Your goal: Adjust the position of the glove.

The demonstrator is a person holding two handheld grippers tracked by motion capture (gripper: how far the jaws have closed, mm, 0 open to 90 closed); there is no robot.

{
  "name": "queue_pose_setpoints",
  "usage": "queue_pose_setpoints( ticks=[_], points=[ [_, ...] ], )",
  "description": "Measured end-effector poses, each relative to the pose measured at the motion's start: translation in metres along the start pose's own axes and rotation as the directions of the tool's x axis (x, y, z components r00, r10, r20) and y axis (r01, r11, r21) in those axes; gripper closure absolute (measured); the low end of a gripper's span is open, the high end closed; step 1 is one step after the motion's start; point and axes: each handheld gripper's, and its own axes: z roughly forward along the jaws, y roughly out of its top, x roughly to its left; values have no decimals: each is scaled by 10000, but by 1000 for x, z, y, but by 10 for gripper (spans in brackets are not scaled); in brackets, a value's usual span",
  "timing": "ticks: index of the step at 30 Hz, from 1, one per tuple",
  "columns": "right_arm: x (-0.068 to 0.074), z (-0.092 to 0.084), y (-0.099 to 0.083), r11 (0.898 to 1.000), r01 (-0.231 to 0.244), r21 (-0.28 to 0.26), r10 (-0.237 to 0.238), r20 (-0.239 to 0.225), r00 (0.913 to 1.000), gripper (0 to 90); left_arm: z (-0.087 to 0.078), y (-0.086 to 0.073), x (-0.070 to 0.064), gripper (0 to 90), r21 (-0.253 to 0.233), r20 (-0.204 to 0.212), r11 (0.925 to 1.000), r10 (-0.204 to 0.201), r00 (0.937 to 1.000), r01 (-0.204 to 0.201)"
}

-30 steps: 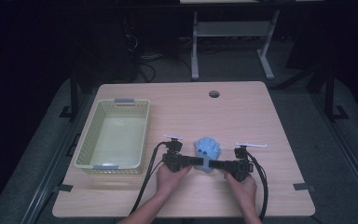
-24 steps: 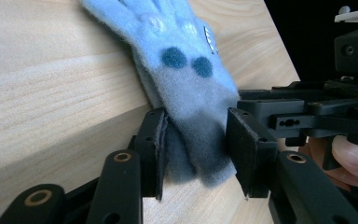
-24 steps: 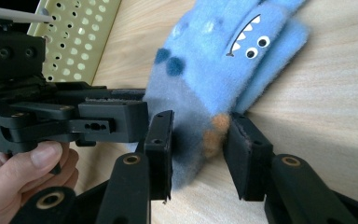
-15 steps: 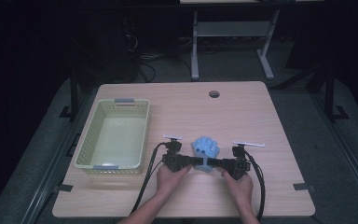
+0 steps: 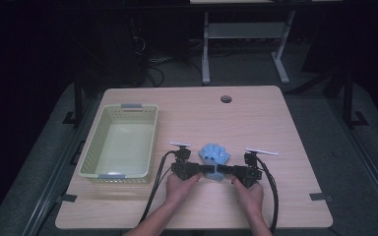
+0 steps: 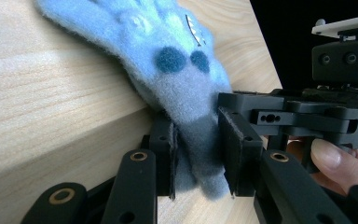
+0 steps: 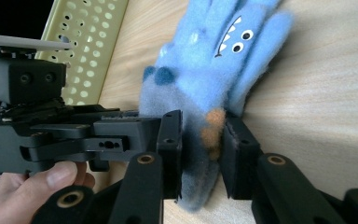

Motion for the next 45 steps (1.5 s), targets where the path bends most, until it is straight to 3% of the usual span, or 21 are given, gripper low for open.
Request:
queue_pose_setpoints(
  ticks=[5,14,27,45],
  points=[
    [-2,-1,-1,9998,106,-156,-109,-198,9997,751,0,0,4,690,-82,323,9997,-227,9992,230],
    [2,-5,1,9997,223,-110,-225,-155,9996,758,-1,0,1,696,-209,566,9997,-122,9983,134],
    [11,-13,6,9981,479,-392,-498,-469,9977,759,-11,7,-9,697,-509,754,9985,254,9968,-216],
    [39,-26,22,9929,900,-774,-968,-881,9914,759,-37,25,-31,696,-862,894,9930,882,9921,-805]
  ],
)
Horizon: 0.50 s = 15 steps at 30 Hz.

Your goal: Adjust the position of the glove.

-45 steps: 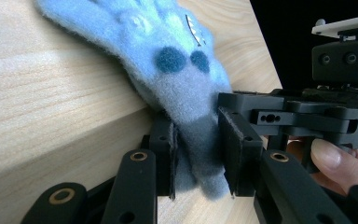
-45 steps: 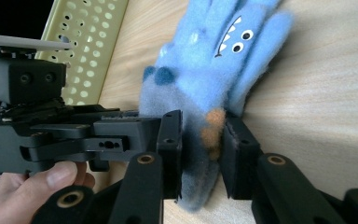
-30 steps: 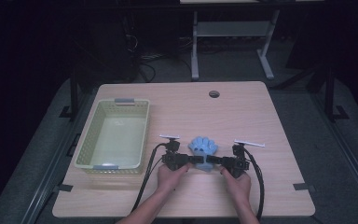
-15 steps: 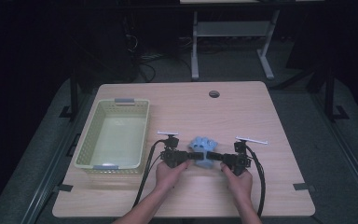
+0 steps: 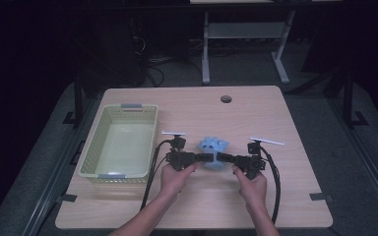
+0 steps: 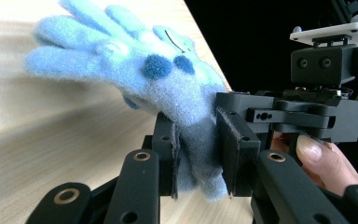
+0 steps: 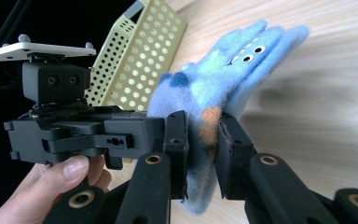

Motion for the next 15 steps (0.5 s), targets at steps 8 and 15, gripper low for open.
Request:
queue_pose_setpoints(
  ticks=[8,15],
  points=[
    [16,0,9,9995,305,-90,-307,-171,9994,759,-14,9,-7,696,-222,109,9997,102,9999,-99],
    [26,1,15,9988,479,-102,-482,-293,9984,759,-24,15,-11,696,-272,182,9993,247,9995,-242]
  ],
)
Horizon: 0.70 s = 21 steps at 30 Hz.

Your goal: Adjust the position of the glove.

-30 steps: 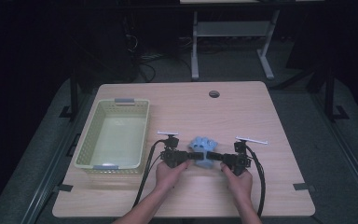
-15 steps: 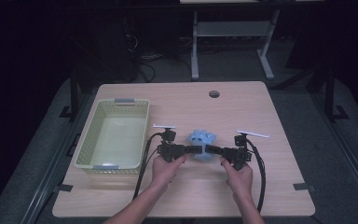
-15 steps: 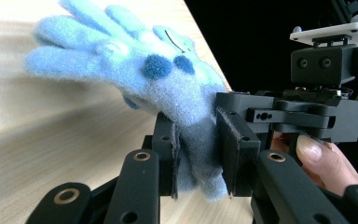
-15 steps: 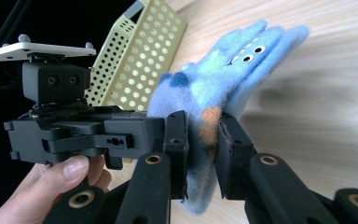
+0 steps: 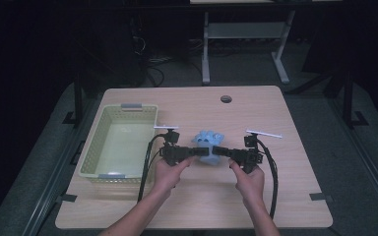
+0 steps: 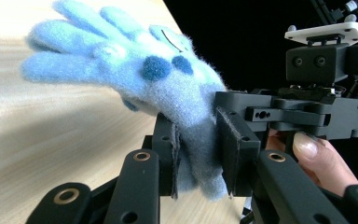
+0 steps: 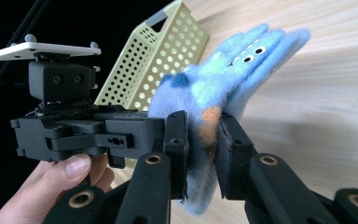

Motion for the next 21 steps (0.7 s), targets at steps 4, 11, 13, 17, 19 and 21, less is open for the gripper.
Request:
queue_pose_setpoints(
  ticks=[4,11,13,17,19,21],
  points=[
    [7,2,4,9999,125,17,-125,-81,9999,759,-6,4,-2,696,11,-20,10000,62,10000,-62],
    [19,6,11,9997,261,-2,-261,-194,9995,759,-20,11,-4,696,-205,41,9997,118,9999,-117],
    [22,9,13,9995,318,43,-317,-192,9993,759,-21,11,-4,696,-248,28,9996,111,9999,-111],
    [25,12,14,9993,349,108,-347,-221,9992,759,-28,13,-3,696,-286,13,9995,121,9999,-120],
    [28,15,16,9986,515,90,-512,-273,9983,758,-32,15,-3,696,-326,13,9994,146,9999,-145],
    [31,16,17,9984,540,139,-536,-278,9982,759,-35,16,-4,696,-353,8,9992,166,9999,-166]
  ],
)
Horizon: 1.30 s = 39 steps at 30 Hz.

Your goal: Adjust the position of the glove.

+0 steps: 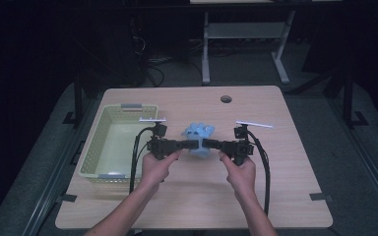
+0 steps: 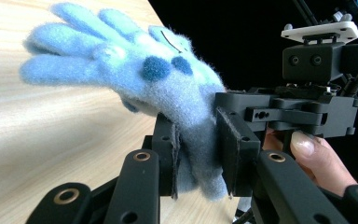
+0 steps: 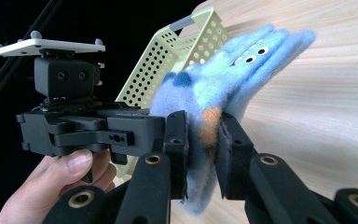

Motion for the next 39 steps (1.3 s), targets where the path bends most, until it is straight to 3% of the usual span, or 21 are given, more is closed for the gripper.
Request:
queue_pose_setpoints(
  ticks=[25,39],
  points=[
    [32,26,15,9984,426,359,-416,-298,9987,758,-42,10,2,696,-399,-168,9991,152,9997,-158],
    [54,54,25,9950,749,656,-720,-457,9964,759,-74,16,13,696,-763,-315,9971,56,9995,-80]
  ],
)
